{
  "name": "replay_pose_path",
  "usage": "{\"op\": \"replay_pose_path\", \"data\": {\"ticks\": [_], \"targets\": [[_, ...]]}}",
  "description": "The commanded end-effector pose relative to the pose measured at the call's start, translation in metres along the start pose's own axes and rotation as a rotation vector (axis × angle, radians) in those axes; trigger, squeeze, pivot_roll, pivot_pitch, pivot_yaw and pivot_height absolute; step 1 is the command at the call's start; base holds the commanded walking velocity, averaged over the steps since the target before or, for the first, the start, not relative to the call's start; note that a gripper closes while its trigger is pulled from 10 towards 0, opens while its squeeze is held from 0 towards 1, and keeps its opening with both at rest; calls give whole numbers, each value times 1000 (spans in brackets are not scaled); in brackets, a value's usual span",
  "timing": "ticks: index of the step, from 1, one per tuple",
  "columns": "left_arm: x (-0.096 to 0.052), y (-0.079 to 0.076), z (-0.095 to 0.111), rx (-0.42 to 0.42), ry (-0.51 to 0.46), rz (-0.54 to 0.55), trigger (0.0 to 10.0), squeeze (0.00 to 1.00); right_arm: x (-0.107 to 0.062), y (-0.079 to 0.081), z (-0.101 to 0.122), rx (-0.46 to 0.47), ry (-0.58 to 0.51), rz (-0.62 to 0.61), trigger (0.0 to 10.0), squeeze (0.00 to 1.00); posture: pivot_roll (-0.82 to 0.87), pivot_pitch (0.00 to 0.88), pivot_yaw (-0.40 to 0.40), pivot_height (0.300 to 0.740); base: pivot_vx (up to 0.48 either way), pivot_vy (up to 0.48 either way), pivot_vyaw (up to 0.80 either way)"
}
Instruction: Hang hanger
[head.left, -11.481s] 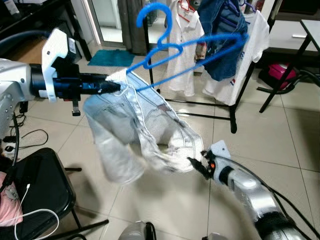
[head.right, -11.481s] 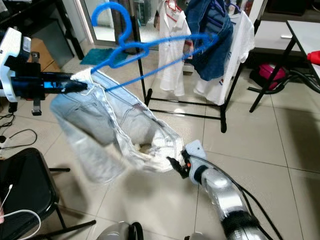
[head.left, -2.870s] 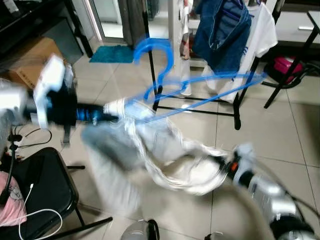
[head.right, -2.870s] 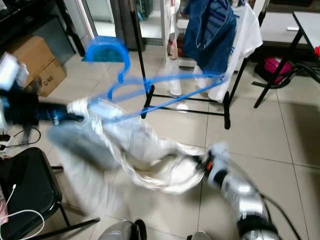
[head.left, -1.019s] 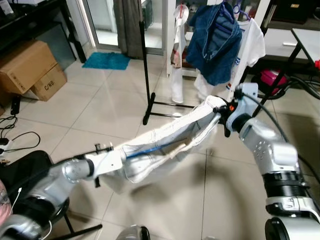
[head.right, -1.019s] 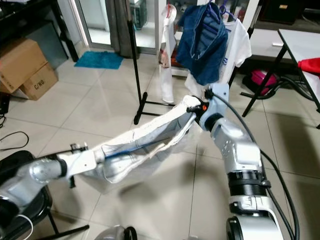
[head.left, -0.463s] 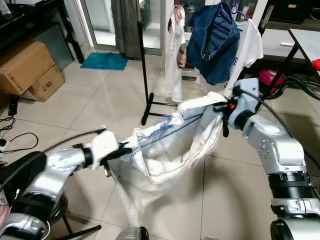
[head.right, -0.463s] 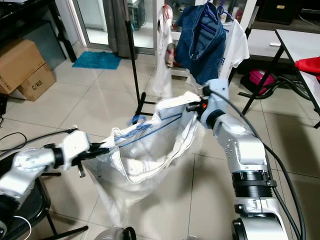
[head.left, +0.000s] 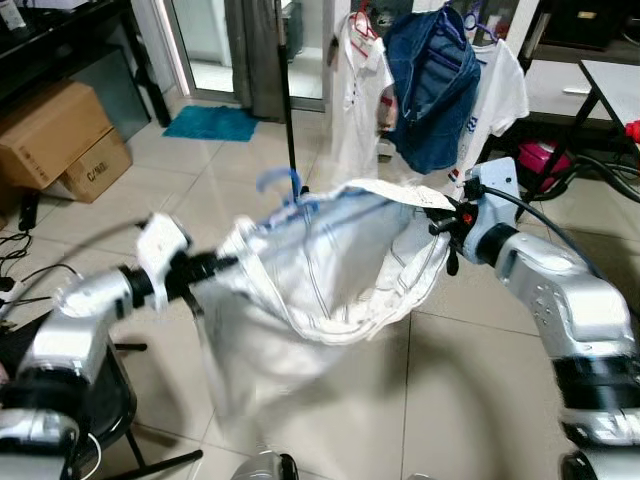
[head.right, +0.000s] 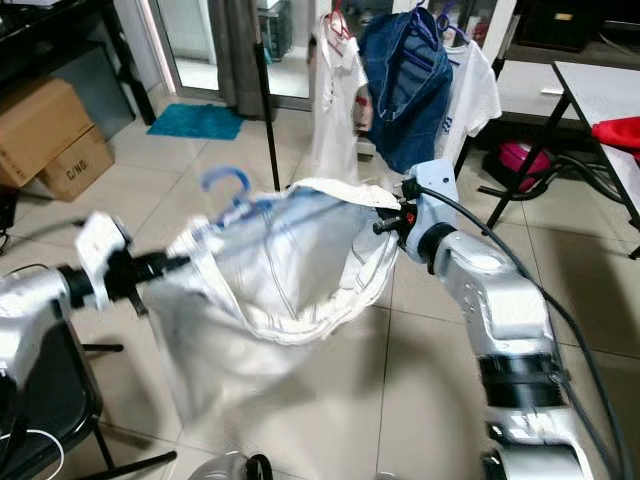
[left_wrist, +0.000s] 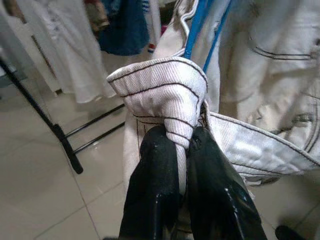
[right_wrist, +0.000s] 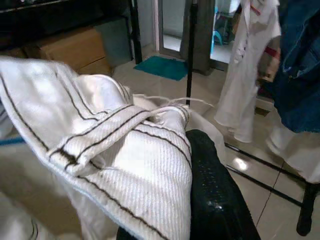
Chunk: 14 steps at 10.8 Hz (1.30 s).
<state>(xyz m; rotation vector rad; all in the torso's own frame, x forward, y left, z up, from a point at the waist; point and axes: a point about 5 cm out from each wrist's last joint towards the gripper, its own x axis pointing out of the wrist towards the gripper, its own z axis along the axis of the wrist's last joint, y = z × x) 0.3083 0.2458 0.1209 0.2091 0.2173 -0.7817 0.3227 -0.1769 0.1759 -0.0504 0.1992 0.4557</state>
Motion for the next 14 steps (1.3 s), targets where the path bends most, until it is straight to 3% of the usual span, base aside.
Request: {"op": "replay_pose_path", "data": {"ticks": [1, 2, 4, 6, 8, 10, 12, 13, 14], "targets": [[-9, 14, 6, -46, -24, 87, 0, 0, -5, 2, 7, -15, -19, 20, 0, 0, -109, 7, 51, 740, 0, 0, 0], [-8, 16, 8, -80, -35, 102, 0, 0, -10, 2, 9, -20, -22, 23, 0, 0, -109, 6, 47, 740, 0, 0, 0], [12, 12, 21, -197, -80, 27, 0, 0, -14, 12, 7, -38, -7, 49, 0, 0, -115, 10, 55, 740, 0, 0, 0], [17, 13, 14, -175, 56, 23, 0, 0, -17, 11, 12, -45, -16, 37, 0, 0, -121, 11, 68, 740, 0, 0, 0], [15, 11, -2, -82, 282, 0, 0, 0, -20, 6, 19, -63, -26, 23, 0, 0, -121, 10, 74, 740, 0, 0, 0], [15, 21, -8, -42, 377, 113, 0, 0, -19, 6, 22, -73, -27, 29, 0, 0, -118, 6, 69, 740, 0, 0, 0], [19, 22, -3, -51, 340, 131, 0, 0, -19, 7, 22, -77, -18, 39, 0, 0, -121, 5, 64, 740, 0, 0, 0], [26, 22, 7, -111, 236, 140, 0, 0, -20, 10, 16, -76, 13, 54, 0, 0, -123, 4, 61, 740, 0, 0, 0], [35, 23, 28, -210, 54, 130, 0, 0, -23, 14, 1, -70, 79, 67, 0, 0, -122, 3, 55, 740, 0, 0, 0]]}}
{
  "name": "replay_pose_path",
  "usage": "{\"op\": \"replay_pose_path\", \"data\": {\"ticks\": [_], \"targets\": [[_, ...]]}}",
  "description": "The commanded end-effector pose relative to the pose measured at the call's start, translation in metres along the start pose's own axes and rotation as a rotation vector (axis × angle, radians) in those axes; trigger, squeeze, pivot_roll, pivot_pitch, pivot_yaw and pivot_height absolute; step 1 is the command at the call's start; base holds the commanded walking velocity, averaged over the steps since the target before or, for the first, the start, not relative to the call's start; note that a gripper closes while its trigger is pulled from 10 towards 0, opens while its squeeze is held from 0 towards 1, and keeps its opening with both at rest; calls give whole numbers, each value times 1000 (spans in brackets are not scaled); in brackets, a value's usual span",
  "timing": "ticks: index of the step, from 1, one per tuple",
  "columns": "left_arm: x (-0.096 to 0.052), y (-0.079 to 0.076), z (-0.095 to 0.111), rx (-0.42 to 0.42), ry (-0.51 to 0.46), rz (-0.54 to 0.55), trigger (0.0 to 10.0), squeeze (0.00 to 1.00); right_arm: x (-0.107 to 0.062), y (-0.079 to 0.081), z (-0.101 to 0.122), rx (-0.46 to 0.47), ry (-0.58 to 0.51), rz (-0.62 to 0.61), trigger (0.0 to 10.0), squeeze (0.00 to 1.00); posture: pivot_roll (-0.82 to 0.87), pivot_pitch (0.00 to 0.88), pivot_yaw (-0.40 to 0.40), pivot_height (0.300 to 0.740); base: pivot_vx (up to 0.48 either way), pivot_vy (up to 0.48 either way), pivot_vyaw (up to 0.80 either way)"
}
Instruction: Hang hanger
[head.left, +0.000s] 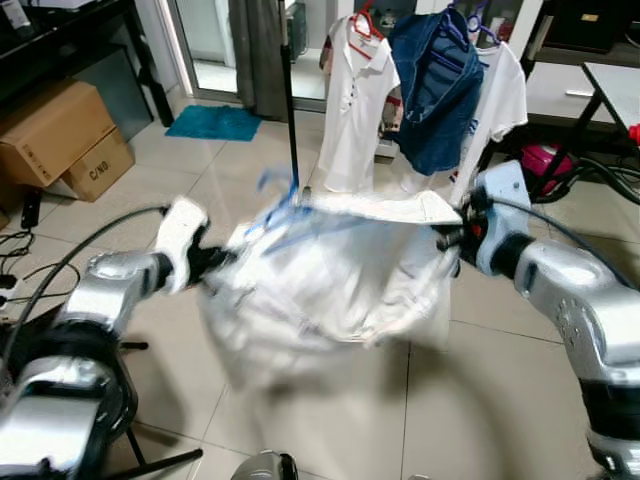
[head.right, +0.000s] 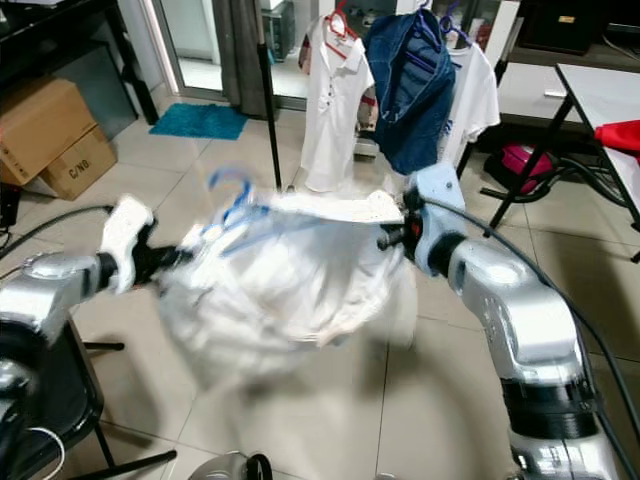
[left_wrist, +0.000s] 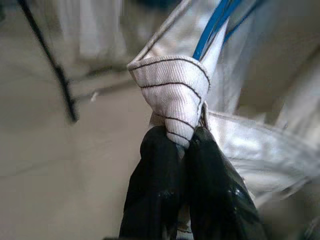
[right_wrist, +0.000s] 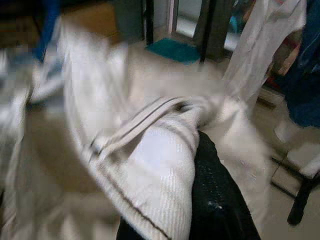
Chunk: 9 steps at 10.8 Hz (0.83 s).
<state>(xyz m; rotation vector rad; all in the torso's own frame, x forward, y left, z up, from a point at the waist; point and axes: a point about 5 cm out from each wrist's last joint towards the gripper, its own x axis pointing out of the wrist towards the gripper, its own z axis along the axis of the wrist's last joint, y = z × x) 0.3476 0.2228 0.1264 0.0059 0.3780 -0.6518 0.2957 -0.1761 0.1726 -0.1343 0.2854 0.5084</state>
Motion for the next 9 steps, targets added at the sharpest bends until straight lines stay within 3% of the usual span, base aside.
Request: {"op": "replay_pose_path", "data": {"ticks": [1, 2, 3, 5, 6, 7, 9], "targets": [[-2, 0, 35, -30, -162, -29, 0, 0, 1, 9, -7, -27, 36, 26, 0, 0, -119, 1, 54, 740, 0, 0, 0], [0, -13, 52, -55, -225, -143, 0, 0, 7, 23, -24, -82, 98, 52, 0, 0, -116, 0, 55, 740, 0, 0, 0], [2, -29, 58, -48, -214, -263, 0, 0, 16, 35, -36, -89, 125, 71, 0, 0, -110, 0, 63, 740, 0, 0, 0], [1, -79, 59, -26, -137, -557, 0, 0, 51, 57, -49, -133, 160, 71, 0, 0, -95, 0, 72, 740, 0, 0, 0], [-4, -95, 62, -26, -138, -645, 0, 0, 65, 61, -54, -230, 194, 59, 0, 0, -81, 0, 70, 740, 0, 0, 0], [-6, -98, 67, -2, -166, -633, 0, 0, 73, 64, -58, -305, 214, 58, 0, 0, -65, 0, 63, 740, 0, 0, 0], [-9, -72, 69, 24, -183, -404, 0, 0, 77, 68, -60, -376, 212, 70, 0, 0, -53, 7, 54, 740, 0, 0, 0]]}}
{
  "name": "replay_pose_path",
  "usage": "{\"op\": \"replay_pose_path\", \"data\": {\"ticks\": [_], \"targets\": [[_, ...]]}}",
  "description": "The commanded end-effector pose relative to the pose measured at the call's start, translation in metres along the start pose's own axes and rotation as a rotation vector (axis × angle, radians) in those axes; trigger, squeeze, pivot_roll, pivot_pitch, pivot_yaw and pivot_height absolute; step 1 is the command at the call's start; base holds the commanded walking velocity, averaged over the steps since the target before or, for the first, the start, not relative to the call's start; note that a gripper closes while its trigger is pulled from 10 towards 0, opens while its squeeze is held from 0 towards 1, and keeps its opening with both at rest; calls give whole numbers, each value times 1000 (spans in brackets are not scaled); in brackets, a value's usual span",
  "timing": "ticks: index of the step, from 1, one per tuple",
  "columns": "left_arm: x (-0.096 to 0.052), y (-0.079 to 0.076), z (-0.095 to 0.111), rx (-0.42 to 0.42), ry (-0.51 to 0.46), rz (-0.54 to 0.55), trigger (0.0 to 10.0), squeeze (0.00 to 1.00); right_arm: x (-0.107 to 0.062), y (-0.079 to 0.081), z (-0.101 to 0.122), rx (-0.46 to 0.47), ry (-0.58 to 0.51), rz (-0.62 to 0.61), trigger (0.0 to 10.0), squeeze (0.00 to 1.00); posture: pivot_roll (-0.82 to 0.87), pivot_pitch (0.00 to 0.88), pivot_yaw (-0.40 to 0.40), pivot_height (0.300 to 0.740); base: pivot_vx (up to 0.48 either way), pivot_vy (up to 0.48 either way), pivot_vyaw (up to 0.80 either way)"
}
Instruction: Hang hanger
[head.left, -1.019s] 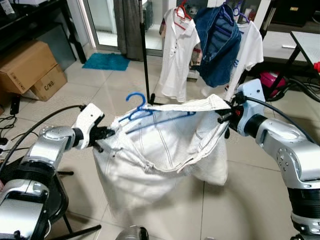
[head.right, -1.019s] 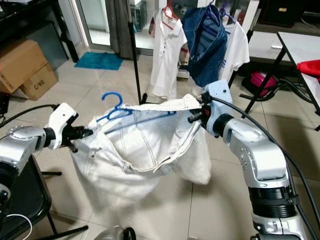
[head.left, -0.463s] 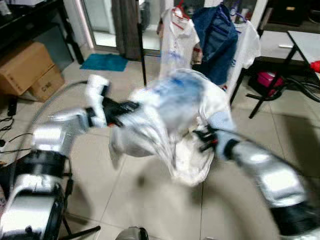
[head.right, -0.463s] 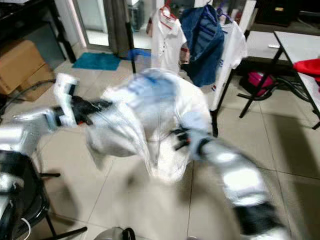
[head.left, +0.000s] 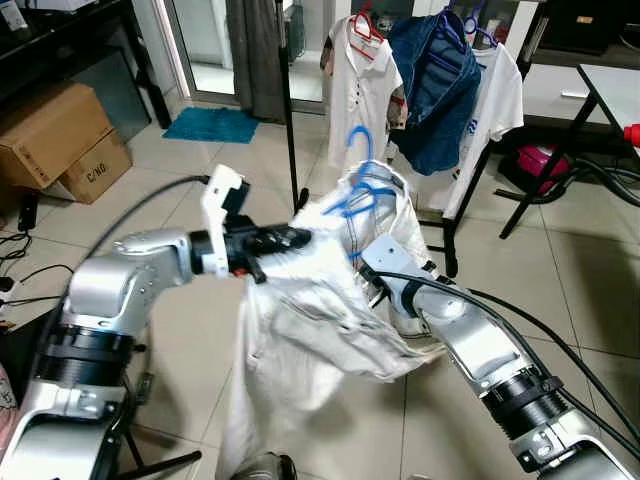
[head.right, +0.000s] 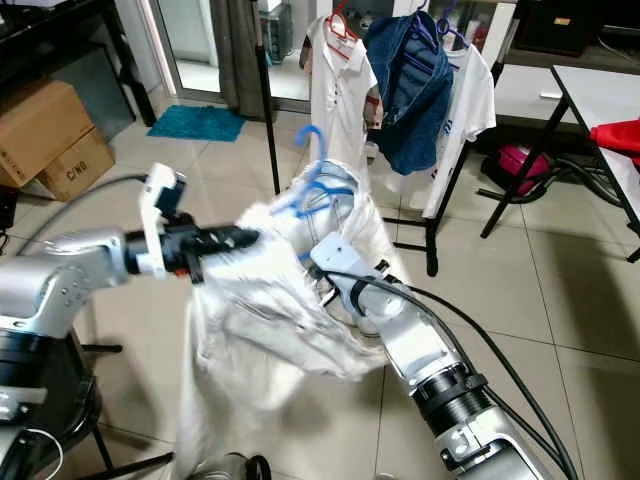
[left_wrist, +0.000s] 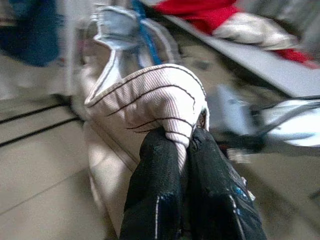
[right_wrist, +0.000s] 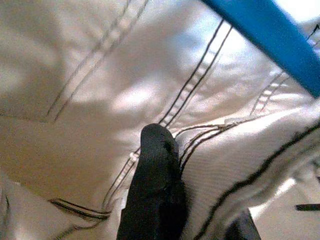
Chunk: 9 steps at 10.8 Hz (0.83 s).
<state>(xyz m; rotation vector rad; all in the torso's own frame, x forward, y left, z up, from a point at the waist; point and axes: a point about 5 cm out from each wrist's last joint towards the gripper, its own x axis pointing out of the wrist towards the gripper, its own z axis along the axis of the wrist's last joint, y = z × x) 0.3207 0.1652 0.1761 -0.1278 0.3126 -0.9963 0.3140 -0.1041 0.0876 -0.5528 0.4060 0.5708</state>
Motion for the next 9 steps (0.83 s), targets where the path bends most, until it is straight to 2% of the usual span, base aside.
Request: {"op": "replay_pose_path", "data": {"ticks": [1, 3, 4, 6, 8, 9], "targets": [[-16, 18, 22, 67, -107, 165, 0, 0, 1, 4, -1, -23, -8, 25, 0, 0, -67, 14, 61, 740, 0, 0, 0], [-25, 35, 28, 69, -174, 309, 0, 0, -4, -1, -14, -34, 17, 16, 0, 0, -74, 18, 60, 740, 0, 0, 0], [-26, 38, 32, 76, -196, 324, 0, 0, -6, -1, -20, -39, 31, 16, 0, 0, -76, 18, 59, 740, 0, 0, 0], [-18, 36, 41, 88, -244, 298, 0, 0, -6, 1, -25, -61, 46, 23, 0, 0, -77, 20, 61, 740, 0, 0, 0], [-16, 41, 47, 61, -290, 320, 0, 0, -5, 5, -26, -69, 51, 44, 0, 0, -79, 20, 64, 740, 0, 0, 0], [-10, 38, 51, 44, -311, 285, 0, 0, -2, 11, -31, -61, 71, 64, 0, 0, -79, 21, 65, 740, 0, 0, 0]]}}
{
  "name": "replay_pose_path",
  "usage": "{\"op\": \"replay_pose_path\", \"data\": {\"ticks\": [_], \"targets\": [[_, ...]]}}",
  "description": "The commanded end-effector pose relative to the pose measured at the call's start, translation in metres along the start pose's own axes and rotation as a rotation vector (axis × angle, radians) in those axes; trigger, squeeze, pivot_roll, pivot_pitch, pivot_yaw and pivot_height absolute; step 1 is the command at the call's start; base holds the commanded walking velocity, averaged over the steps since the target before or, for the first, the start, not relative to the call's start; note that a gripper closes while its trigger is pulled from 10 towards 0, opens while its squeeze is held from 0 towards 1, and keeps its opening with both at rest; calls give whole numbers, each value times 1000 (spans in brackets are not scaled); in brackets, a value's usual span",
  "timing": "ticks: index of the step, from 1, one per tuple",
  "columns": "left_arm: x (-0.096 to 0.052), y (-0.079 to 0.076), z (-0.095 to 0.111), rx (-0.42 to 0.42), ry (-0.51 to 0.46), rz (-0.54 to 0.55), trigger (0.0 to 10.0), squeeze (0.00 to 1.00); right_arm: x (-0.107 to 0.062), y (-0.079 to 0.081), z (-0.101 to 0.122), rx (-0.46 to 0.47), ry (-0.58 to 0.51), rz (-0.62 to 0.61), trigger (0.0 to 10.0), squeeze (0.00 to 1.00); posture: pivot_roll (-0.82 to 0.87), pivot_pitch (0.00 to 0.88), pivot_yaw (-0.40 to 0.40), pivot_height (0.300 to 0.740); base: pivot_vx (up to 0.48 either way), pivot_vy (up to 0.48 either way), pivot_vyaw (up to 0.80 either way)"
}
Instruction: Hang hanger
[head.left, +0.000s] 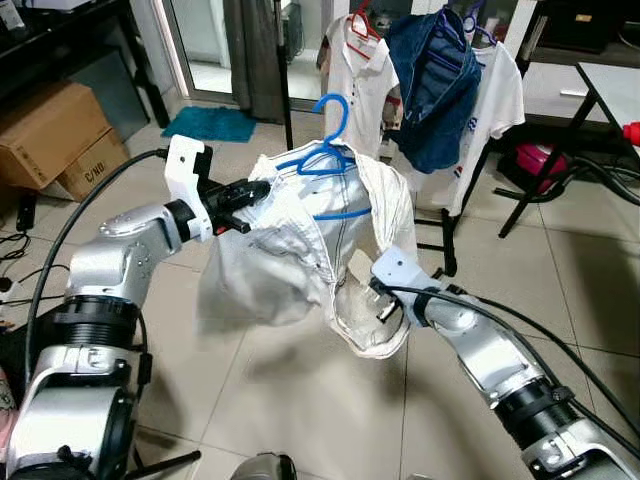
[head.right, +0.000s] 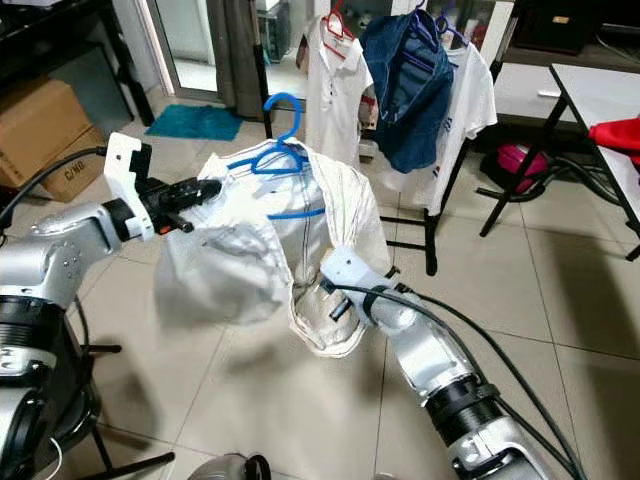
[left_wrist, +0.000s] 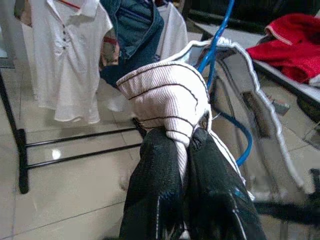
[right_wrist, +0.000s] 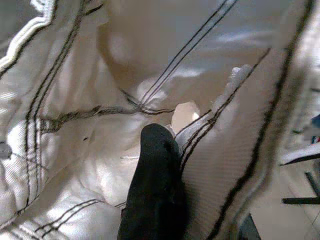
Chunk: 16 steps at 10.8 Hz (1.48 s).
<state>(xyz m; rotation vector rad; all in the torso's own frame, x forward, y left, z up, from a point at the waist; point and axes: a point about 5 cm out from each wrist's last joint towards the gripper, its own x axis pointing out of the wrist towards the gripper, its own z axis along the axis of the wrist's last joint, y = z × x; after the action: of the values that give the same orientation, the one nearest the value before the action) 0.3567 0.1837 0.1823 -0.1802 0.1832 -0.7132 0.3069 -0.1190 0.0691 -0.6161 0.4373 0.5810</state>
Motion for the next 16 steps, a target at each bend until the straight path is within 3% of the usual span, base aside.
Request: {"op": "replay_pose_path", "data": {"ticks": [1, 2, 3, 5, 8, 9, 10, 11, 12, 13, 16], "targets": [[5, -14, 37, 29, -166, -79, 0, 0, 5, 18, -12, 6, 50, 75, 0, 0, -76, 22, 64, 740, 0, 0, 0], [16, -46, 29, 25, -128, -276, 0, 0, 11, 23, -14, 24, 63, 86, 0, 0, -76, 25, 68, 740, 0, 0, 0], [18, -68, 21, 28, -91, -422, 0, 0, 15, 26, -13, 23, 70, 86, 0, 0, -76, 25, 68, 740, 0, 0, 0], [7, -98, 21, -4, -91, -676, 0, 0, 22, 27, -17, 3, 102, 82, 0, 0, -75, 25, 71, 740, 0, 0, 0], [-6, -105, 17, 39, -75, -741, 0, 0, 27, 27, -17, -18, 93, 87, 0, 0, -71, 21, 65, 740, 0, 0, 0], [-5, -99, 13, 100, -48, -680, 0, 0, 27, 26, -15, -28, 65, 75, 1961, 0, -71, 20, 66, 740, 0, 0, 0], [-4, -94, 11, 144, -27, -633, 0, 0, 27, 23, -11, -17, 23, 55, 10000, 0, -73, 19, 69, 740, 0, 0, 0], [-3, -86, 11, 202, -30, -562, 0, 0, 26, 19, -6, 51, -37, 48, 10000, 1000, -76, 18, 72, 740, 0, 0, 0], [-2, -78, 16, 277, -62, -484, 0, 0, 22, 9, -1, 133, -120, 8, 10000, 1000, -76, 18, 72, 740, 0, 0, 0], [-1, -75, 17, 306, -59, -467, 0, 0, 21, 7, 0, 149, -142, 3, 10000, 1000, -75, 16, 73, 740, 0, 0, 0], [-2, -42, 18, 499, -43, -240, 0, 0, 6, -7, -1, 262, -282, -9, 10000, 1000, -77, 7, 77, 740, 0, 0, 0]]}}
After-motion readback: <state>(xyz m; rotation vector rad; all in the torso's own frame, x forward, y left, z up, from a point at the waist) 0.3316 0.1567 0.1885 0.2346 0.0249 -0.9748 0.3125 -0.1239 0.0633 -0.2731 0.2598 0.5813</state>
